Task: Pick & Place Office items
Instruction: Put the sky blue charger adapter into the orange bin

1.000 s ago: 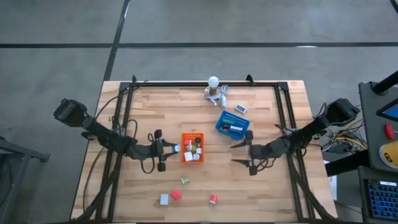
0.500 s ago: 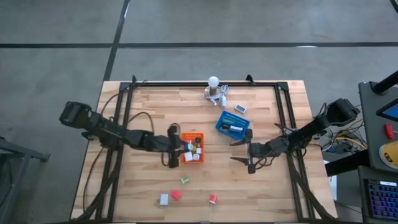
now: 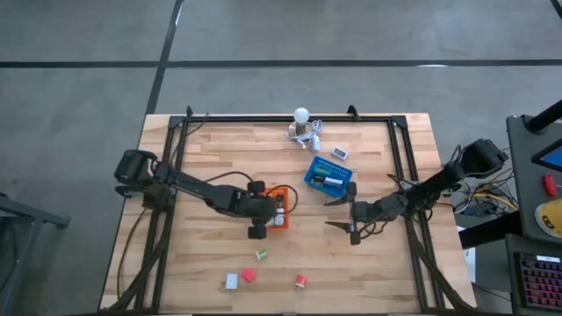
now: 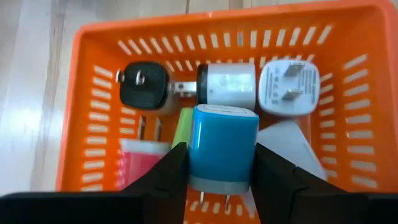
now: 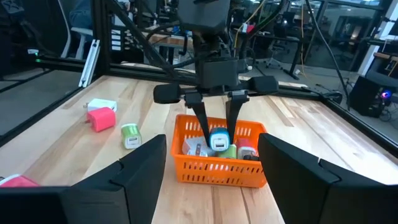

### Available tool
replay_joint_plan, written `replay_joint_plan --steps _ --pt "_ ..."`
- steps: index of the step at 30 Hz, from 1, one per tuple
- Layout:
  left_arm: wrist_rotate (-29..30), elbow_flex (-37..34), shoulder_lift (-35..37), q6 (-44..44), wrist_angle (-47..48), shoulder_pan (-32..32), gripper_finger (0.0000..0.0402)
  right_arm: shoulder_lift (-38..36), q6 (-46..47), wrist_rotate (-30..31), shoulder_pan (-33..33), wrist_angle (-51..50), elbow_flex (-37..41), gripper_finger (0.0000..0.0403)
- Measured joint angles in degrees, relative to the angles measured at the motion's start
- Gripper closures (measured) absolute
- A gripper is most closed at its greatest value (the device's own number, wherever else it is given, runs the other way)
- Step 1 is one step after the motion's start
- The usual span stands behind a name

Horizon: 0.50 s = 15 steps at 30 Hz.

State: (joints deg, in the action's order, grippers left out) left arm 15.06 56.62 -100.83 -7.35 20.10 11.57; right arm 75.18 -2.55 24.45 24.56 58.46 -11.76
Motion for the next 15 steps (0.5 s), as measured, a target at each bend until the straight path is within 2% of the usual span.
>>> replay_joint_plan --steps 6,13,15 --pt "0.1 3.1 -1.8 1.9 3.3 0.0 0.0269 0.0 0.3 0.1 0.0 -0.3 0.1 0.0154" --pt "-0.5 3.0 0.2 2.3 4.6 0.0 0.0269 0.0 0.9 0.2 0.0 -1.3 0.1 0.0154" --pt "-0.5 3.0 0.3 2.3 4.7 0.0 0.0252 0.0 0.9 0.2 0.0 -1.3 0.1 0.0154"
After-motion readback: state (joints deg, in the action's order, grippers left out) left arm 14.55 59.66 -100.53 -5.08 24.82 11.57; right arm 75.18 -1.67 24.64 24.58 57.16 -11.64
